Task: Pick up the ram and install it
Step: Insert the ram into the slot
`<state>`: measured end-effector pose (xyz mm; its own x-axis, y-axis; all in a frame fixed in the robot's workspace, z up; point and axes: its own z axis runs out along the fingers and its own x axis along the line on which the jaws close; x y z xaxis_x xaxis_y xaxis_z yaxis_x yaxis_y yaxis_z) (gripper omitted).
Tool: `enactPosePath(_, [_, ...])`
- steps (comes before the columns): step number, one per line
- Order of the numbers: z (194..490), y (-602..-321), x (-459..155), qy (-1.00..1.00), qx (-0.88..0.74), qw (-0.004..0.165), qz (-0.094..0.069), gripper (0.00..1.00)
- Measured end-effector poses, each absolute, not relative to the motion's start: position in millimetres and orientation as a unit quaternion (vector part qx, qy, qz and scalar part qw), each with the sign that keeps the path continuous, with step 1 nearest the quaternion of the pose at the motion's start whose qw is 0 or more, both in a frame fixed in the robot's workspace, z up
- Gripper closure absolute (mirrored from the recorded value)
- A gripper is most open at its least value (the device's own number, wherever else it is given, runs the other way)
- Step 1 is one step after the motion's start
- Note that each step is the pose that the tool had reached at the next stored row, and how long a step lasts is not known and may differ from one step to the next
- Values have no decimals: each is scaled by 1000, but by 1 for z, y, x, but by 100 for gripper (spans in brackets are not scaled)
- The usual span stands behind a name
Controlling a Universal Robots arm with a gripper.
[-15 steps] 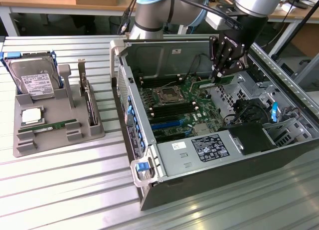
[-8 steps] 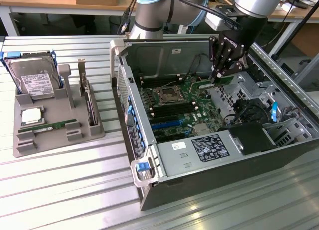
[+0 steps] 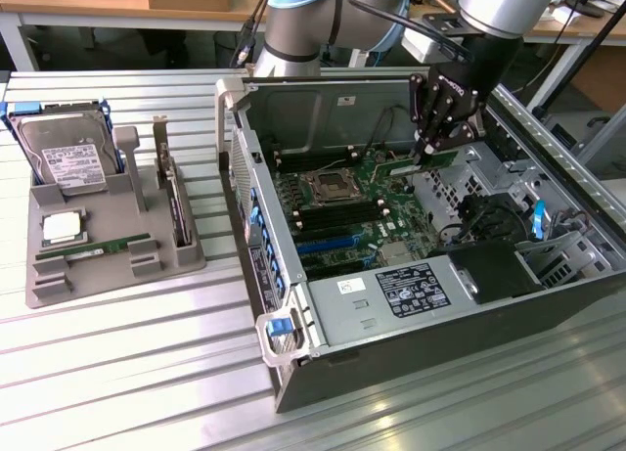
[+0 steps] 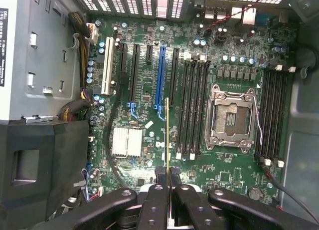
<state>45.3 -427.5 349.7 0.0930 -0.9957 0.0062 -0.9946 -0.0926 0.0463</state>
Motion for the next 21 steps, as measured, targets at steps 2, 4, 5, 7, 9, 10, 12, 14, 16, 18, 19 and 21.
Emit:
enactPosePath(2, [349, -427, 45, -673, 739, 19, -13, 88])
enactPosePath(4, [349, -427, 45, -673, 739, 19, -13, 88])
enactPosePath(5, [348, -427, 45, -673, 739, 19, -13, 88])
enactPosePath(7, [348, -428, 45, -673, 739, 19, -13, 88])
enactPosePath(9, [348, -428, 45, -673, 739, 19, -13, 88])
enactPosePath(10, [347, -427, 45, -673, 739, 19, -13, 88])
enactPosePath(12, [347, -428, 45, -673, 739, 19, -13, 88])
enactPosePath(14, [346, -427, 45, -673, 739, 19, -13, 88])
enactPosePath(16, [346, -428, 45, -673, 739, 19, -13, 88])
enactPosePath(18, [345, -427, 45, -673, 739, 19, -13, 88])
enactPosePath(19, [345, -428, 45, -673, 739, 19, -13, 88])
enactPosePath(21, [344, -428, 45, -673, 739, 19, -13, 88])
